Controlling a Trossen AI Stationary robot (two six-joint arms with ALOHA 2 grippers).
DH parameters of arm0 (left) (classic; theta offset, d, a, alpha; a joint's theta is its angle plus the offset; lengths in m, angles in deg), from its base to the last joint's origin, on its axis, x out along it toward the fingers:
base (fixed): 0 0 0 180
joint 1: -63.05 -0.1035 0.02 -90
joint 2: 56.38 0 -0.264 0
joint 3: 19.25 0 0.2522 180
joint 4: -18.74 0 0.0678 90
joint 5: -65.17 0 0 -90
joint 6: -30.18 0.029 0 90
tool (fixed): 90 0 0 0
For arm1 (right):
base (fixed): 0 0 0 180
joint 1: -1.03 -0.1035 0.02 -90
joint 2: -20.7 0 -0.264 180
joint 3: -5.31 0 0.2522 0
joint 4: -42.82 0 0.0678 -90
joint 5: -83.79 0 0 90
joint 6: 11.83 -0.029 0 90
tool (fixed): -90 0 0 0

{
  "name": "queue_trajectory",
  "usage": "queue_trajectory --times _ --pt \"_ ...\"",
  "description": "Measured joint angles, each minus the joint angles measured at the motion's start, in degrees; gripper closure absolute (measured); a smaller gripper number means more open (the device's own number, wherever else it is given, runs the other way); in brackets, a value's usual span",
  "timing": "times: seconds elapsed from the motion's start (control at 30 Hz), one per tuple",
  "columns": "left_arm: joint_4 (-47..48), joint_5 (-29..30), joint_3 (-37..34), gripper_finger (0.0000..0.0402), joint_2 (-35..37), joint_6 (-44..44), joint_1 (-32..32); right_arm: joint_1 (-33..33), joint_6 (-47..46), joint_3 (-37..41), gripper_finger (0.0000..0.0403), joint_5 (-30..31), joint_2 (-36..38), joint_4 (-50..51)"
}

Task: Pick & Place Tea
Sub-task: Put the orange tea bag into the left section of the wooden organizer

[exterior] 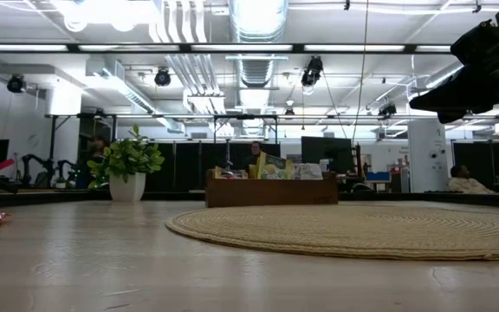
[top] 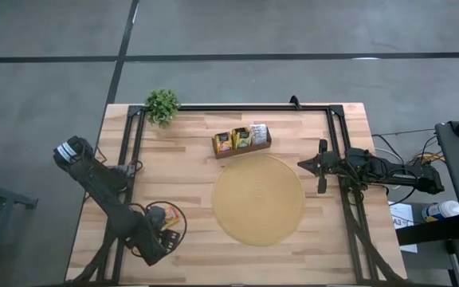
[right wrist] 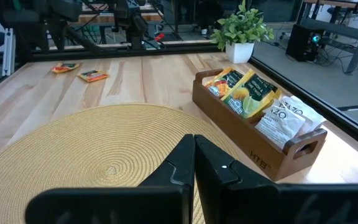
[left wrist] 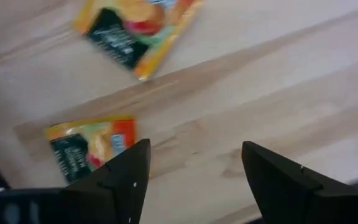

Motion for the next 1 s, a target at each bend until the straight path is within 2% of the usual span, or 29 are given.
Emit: queue_trajectory --times 0.07,0.27,0.73,1.0 --pt "-0.1 -0.9 -1.3 0.0154 0.0 -3.5 0.9 0.0 0.0 0.0 0.0394 0.0 0.0 0.0" --pt "-3.2 -9.2 -4.7 0.0155 0.0 -7.6 3.2 0.0 0.0 0.0 0.0394 0.0 0.0 0.0" --pt "-10.4 -9.3 -12.7 0.0155 0.0 -8.2 4.4 0.0 0.0 0.0 0.0394 0.0 0.0 0.0" --pt "-24.2 -9.9 -19.8 0.0161 0.4 -8.4 4.4 0.0 0.0 0.0 0.0394 0.0 0.0 0.0"
